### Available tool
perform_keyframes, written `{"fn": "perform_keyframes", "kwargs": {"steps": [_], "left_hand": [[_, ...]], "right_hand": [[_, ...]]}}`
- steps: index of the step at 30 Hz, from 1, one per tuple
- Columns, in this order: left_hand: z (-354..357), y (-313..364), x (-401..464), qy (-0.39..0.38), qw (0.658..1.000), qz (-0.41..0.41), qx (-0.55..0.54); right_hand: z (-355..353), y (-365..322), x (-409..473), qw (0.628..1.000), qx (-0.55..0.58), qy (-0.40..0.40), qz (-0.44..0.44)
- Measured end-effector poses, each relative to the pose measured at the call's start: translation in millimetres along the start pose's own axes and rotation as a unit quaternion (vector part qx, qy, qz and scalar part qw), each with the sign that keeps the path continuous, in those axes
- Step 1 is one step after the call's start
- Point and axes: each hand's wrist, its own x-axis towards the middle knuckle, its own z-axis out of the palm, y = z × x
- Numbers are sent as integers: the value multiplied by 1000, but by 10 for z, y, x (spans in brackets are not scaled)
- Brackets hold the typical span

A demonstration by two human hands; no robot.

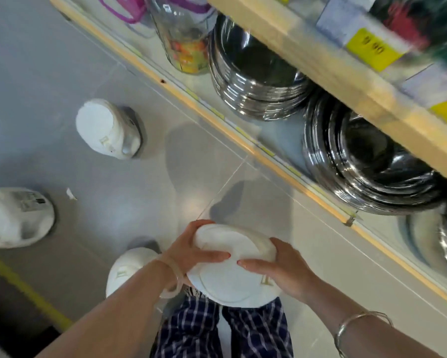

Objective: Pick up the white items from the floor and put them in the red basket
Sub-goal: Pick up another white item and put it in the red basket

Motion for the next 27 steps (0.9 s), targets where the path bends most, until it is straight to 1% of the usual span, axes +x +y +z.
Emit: {"fn": "perform_keyframes", "kwargs": {"steps": [3, 6, 8, 10, 12, 15, 17, 21, 25, 27], "left_hand": [[106, 289, -709, 13, 999, 19, 47], [224, 558, -1316, 4, 996, 39, 76], [324, 690, -1752, -5, 993, 64, 95], [420, 776, -2107, -19, 991, 89, 102], [542, 838, -2453, -29, 986, 101, 133], [795, 901, -2903, -49, 978, 95, 177], [991, 874, -3119, -58, 977, 94, 185], [1506, 741, -3422, -66, 964, 116, 230], [2313, 591, -3697, -93, 949, 108, 282], [2815, 473, -3824, -115, 945, 86, 293]], "right_hand": [[-14, -296, -710, 999, 20, 39, -1], [-8, -517, -1323, 996, 19, 90, -18], [26, -625, -1812, 991, 39, 128, -28], [70, -658, -2258, 984, 61, 162, -39], [110, -659, -2695, 977, 84, 193, -44], [139, -590, -3216, 964, 127, 229, -50], [141, -489, -3555, 956, 147, 247, -49], [66, -124, -4188, 942, 179, 281, -48], [-149, 398, -4765, 920, 222, 320, -34], [-295, 762, -5074, 905, 252, 342, -29]]}}
